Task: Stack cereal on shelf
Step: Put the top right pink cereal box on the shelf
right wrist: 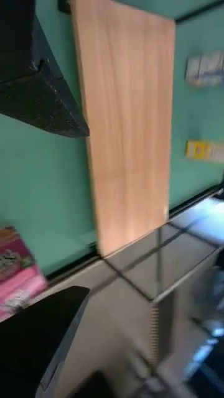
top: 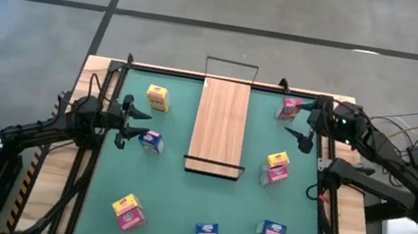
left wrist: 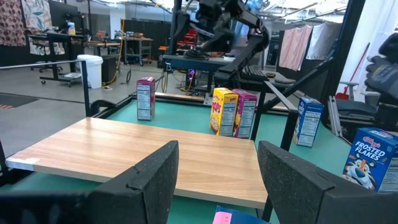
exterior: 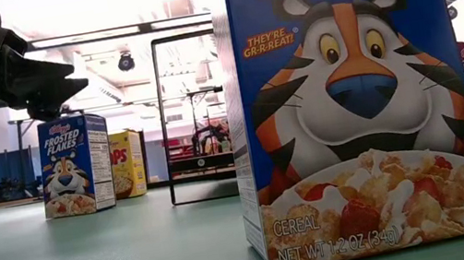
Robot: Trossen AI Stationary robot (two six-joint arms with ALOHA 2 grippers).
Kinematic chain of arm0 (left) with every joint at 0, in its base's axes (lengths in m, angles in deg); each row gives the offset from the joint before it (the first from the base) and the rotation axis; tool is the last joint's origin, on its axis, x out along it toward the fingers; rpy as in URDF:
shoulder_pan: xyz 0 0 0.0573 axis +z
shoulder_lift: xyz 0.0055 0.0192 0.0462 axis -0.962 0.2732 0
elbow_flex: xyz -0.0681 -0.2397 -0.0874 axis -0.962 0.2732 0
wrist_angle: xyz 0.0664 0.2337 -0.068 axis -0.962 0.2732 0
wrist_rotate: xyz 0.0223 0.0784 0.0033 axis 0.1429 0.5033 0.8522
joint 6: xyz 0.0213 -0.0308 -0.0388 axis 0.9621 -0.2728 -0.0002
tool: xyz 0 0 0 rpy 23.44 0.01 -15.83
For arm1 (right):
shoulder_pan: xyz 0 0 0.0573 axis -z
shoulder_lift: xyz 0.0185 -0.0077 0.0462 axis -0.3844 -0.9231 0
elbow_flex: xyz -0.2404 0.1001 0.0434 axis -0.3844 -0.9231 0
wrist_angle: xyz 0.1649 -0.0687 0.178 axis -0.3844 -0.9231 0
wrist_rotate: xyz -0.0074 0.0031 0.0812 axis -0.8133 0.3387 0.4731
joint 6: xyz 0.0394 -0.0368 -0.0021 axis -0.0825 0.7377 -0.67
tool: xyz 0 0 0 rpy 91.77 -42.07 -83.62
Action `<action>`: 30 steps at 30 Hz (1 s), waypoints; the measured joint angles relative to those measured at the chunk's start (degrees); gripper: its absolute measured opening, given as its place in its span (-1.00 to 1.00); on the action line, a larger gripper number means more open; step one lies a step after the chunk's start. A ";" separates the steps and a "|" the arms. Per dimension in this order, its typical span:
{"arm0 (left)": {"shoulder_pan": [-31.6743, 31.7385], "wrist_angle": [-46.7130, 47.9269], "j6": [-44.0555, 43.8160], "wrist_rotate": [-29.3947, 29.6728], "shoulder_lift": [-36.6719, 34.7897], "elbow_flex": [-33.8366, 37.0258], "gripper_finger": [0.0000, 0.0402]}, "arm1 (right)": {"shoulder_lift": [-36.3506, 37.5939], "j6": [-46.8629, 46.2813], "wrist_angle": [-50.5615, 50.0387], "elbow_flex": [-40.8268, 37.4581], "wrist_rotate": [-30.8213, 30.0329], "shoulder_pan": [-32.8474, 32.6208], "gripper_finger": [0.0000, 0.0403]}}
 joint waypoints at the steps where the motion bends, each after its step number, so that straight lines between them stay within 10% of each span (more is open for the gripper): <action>1: 0.00 0.01 0.01 0.00 0.00 0.01 0.01 | -0.38 -1.51 0.02 0.00 -0.33 1.17 0.99; 12: 0.01 0.00 -0.01 0.00 0.00 0.01 0.01 | -7.48 -32.11 0.02 -0.22 -10.55 8.54 0.99; 21: -0.01 -0.01 -0.01 0.00 0.02 0.00 0.01 | -12.93 -36.77 0.15 -0.09 -25.57 8.53 0.99; 30: -0.01 0.01 -0.01 -0.02 0.00 0.00 0.01 | -12.62 -45.76 1.42 0.15 -26.92 8.49 0.99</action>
